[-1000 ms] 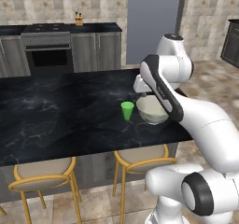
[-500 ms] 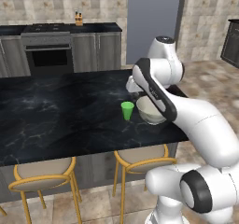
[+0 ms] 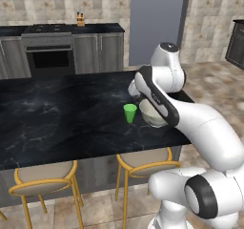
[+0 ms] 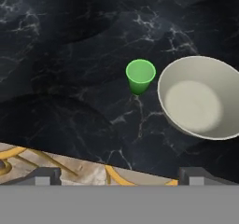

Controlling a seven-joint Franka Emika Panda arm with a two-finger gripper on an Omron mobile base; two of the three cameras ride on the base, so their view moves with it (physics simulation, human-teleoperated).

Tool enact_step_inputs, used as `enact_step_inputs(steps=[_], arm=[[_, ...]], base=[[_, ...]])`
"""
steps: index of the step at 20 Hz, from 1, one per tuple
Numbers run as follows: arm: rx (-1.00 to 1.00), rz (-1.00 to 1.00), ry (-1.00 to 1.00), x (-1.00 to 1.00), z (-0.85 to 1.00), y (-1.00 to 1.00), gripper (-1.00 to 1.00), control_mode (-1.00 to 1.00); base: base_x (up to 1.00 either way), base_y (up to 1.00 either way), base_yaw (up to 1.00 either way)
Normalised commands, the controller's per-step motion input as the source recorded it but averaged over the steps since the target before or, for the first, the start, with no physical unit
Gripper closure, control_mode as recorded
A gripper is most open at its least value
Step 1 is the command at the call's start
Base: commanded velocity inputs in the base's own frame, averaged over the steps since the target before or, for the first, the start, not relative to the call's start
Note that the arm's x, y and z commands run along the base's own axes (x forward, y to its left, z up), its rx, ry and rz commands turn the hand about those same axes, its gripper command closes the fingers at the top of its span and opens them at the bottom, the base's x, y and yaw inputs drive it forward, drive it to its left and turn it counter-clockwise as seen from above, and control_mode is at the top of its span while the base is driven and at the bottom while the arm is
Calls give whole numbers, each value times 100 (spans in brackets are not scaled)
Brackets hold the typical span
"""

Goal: Place the cup inside the bowl on the dining table and move the bowl to any counter.

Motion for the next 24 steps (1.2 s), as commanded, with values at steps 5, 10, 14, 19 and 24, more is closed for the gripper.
enact_step_inputs(steps=[5, 10, 14, 19, 24], arm=[[-5, 1, 0, 8, 0, 4, -100, -100], [-11, 0, 0, 17, 0, 20, -100, -100], [-6, 0, 0, 18, -2, 16, -100, -100], [0, 0, 0, 19, -8, 9, -100, -100], [0, 0, 0, 29, -17, 10, -100, -100]], base=[[0, 0, 0], [0, 0, 0], [0, 0, 0], [0, 0, 0], [0, 0, 0]])
